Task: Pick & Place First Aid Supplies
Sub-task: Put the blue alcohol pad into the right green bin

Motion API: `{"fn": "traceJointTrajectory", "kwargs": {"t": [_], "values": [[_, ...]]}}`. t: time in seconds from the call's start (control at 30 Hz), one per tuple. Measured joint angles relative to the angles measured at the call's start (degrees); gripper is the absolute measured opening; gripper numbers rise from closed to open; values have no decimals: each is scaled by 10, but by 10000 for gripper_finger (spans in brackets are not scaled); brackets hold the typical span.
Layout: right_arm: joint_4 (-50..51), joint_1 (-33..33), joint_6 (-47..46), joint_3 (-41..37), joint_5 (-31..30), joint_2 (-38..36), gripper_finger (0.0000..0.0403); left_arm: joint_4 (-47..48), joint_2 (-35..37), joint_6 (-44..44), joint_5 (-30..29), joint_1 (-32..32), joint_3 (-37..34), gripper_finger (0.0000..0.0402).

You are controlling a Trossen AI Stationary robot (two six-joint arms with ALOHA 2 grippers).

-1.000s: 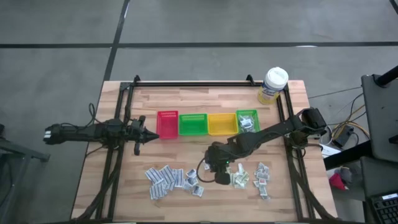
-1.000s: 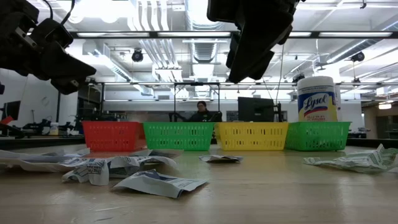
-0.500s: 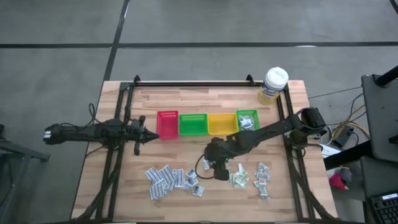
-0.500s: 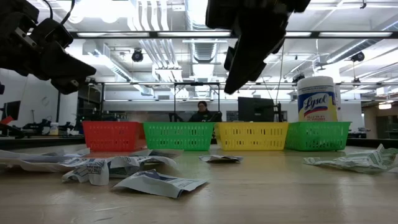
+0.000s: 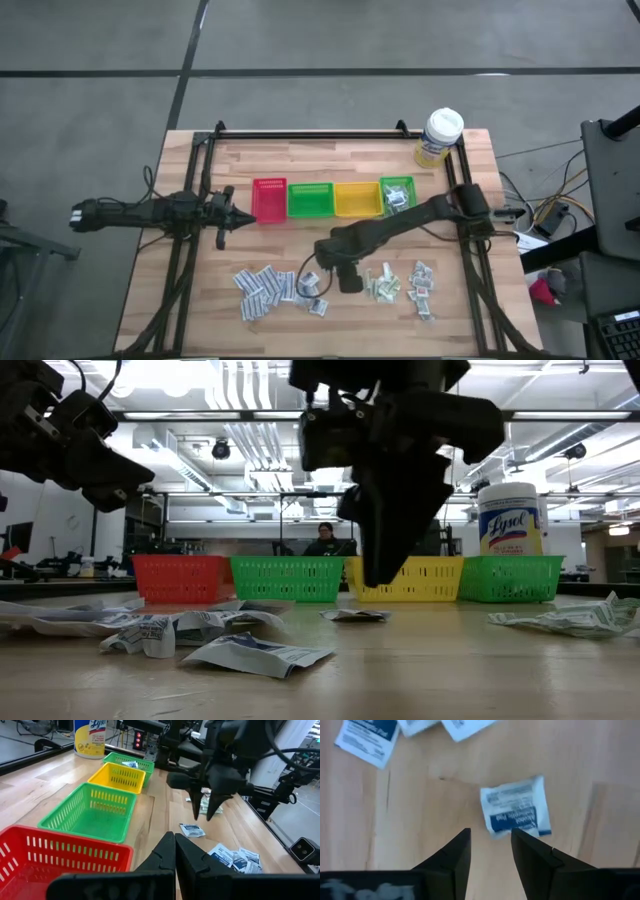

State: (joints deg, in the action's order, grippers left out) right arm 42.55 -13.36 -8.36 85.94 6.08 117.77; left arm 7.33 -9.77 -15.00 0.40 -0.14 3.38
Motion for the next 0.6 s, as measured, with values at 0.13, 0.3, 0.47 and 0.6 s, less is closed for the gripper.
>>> {"fn": "traceJointTrajectory", "kwargs": {"t": [0.13, 0.3, 0.47, 0.6], "values": [[8, -6, 19, 32, 2, 22, 139, 1, -2, 0, 0, 0, 0, 0], [10, -10, 28, 52, 4, 45, 138, 1, -6, 0, 0, 0, 0, 0], [16, -10, 30, 55, 0, 64, 141, 3, -6, 1, 0, 0, 0, 0], [20, -10, 30, 56, -3, 68, 136, 3, -8, 1, 0, 0, 0, 0]]}}
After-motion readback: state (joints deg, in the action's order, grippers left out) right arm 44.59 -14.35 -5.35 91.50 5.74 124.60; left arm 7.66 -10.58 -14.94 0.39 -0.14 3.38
